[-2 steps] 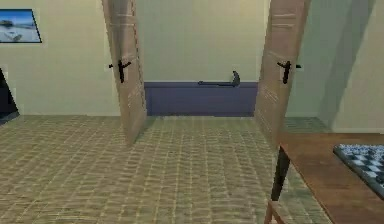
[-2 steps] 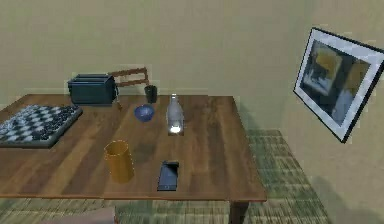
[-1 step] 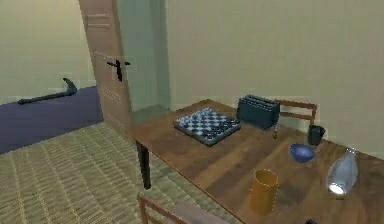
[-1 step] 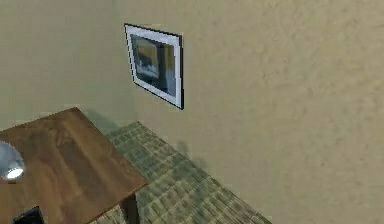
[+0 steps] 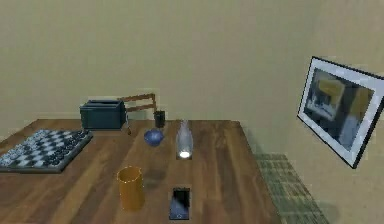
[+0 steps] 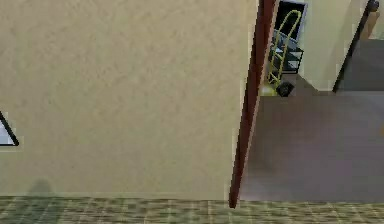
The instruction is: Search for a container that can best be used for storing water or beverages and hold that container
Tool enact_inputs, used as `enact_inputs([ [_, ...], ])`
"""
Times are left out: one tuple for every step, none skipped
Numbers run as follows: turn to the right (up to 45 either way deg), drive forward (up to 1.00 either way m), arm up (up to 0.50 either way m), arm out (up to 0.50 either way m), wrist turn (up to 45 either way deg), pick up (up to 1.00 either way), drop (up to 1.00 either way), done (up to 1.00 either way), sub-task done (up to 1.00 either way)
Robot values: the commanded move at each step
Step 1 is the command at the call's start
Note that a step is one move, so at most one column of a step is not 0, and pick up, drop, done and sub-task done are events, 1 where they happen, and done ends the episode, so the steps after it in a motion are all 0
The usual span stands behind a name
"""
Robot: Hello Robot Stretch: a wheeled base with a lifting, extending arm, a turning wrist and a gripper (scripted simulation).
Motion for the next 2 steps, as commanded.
enact_inputs([
  [45.0, 0.00, 0.00, 0.00, 0.0, 0.00, 0.00, 0.00, 0.00],
  [6.0, 0.00, 0.00, 0.00, 0.0, 0.00, 0.00, 0.00, 0.00],
])
